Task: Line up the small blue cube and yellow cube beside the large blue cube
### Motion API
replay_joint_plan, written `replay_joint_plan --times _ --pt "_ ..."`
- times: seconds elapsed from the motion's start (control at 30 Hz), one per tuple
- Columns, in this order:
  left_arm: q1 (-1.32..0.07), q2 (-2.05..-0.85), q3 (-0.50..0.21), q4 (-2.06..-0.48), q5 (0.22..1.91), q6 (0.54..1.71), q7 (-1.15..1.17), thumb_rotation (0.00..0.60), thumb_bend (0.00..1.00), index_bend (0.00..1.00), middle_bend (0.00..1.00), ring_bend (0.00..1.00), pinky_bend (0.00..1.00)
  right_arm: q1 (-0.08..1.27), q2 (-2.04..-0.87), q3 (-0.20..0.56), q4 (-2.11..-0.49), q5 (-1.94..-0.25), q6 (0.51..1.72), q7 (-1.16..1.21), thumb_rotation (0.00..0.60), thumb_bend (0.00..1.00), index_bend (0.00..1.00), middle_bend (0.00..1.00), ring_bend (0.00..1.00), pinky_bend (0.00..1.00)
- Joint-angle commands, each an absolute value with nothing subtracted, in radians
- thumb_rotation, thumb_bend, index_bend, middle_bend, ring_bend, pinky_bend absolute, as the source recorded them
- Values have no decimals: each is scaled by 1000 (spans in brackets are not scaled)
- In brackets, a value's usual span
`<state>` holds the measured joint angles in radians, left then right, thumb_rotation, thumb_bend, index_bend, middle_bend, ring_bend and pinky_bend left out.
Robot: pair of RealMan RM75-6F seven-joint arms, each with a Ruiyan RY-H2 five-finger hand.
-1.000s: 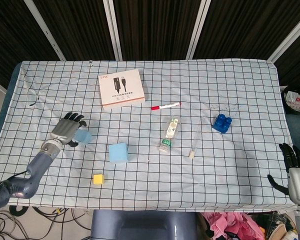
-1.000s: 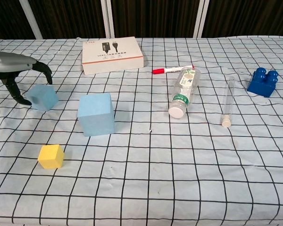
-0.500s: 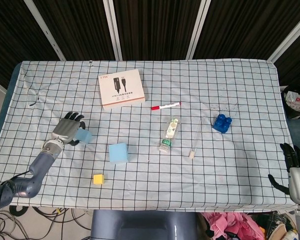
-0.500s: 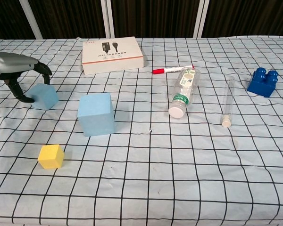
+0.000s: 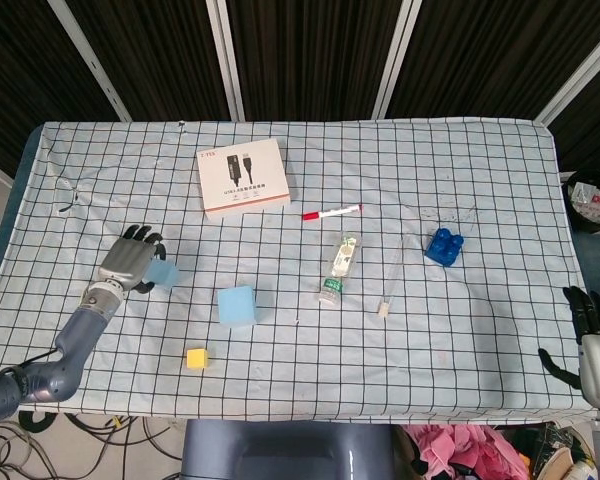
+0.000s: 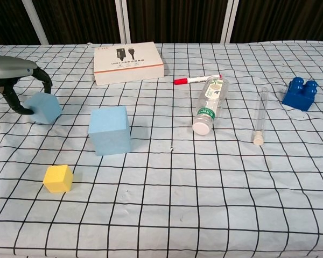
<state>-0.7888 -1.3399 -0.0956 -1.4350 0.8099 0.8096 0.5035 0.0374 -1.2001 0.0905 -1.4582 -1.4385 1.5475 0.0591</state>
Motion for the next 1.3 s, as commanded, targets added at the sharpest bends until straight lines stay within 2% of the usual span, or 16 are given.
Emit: replay_joint_plan --times 0.03,0.27,0.53,0.83,1.3 --pt "-801 -1283 -105 -1586 692 932 618 600 273 460 166 0 0 36 -1199 91 -1458 -1441 1550 61 600 192 11 62 0 108" --pt "-832 -1239 -92 -1777 544 1030 748 600 272 460 161 0 0 33 -1197 96 -1459 -1443 1553 64 600 193 11 62 0 108" --pt "-836 -1272 -74 -1852 509 1103 783 600 272 460 160 0 0 34 -1202 98 -1448 -1439 1543 59 600 193 11 62 0 108" --pt "-822 -1335 -88 -1884 503 1150 741 600 273 460 162 0 0 32 -1204 104 -1444 -1436 1544 59 600 192 10 61 0 108" --pt "-831 -1461 -108 -1837 460 1224 759 600 273 460 162 0 0 30 -1201 110 -1437 -1434 1541 74 600 193 11 61 0 108"
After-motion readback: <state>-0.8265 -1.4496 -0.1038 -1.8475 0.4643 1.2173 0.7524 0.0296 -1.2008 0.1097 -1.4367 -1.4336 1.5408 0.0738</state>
